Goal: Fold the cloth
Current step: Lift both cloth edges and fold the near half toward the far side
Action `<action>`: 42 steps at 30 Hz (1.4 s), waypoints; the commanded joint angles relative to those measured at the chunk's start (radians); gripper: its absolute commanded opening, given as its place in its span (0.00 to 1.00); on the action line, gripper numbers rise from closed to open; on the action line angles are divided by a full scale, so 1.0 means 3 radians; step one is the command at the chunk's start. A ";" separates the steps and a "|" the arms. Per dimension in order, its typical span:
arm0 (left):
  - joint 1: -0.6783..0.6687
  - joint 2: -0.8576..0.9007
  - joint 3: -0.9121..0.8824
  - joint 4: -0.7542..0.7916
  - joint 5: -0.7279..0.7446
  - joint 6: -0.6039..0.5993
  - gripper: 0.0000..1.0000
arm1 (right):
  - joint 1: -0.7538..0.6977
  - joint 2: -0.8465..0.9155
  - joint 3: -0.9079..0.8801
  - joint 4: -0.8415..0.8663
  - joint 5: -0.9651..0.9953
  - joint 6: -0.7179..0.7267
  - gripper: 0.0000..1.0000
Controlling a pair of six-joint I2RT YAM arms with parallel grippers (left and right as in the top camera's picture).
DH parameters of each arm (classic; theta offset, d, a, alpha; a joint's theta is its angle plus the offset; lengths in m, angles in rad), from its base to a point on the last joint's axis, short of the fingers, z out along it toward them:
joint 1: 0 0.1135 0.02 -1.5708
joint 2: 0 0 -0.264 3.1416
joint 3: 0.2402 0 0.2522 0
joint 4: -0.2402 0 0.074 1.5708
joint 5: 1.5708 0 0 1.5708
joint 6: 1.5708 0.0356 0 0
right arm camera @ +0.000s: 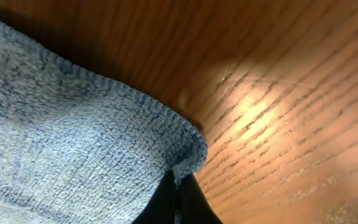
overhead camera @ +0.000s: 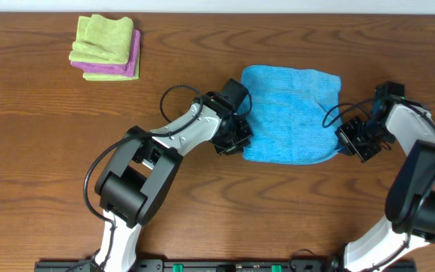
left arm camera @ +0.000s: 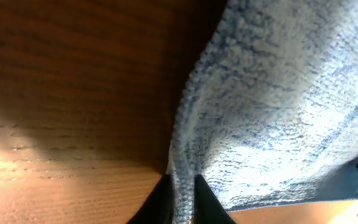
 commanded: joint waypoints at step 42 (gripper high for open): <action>0.0201 0.0047 0.0334 0.0075 0.0217 -0.0170 0.06 | 0.0039 -0.0548 0.0075 0.0298 -0.0238 -0.0624 0.01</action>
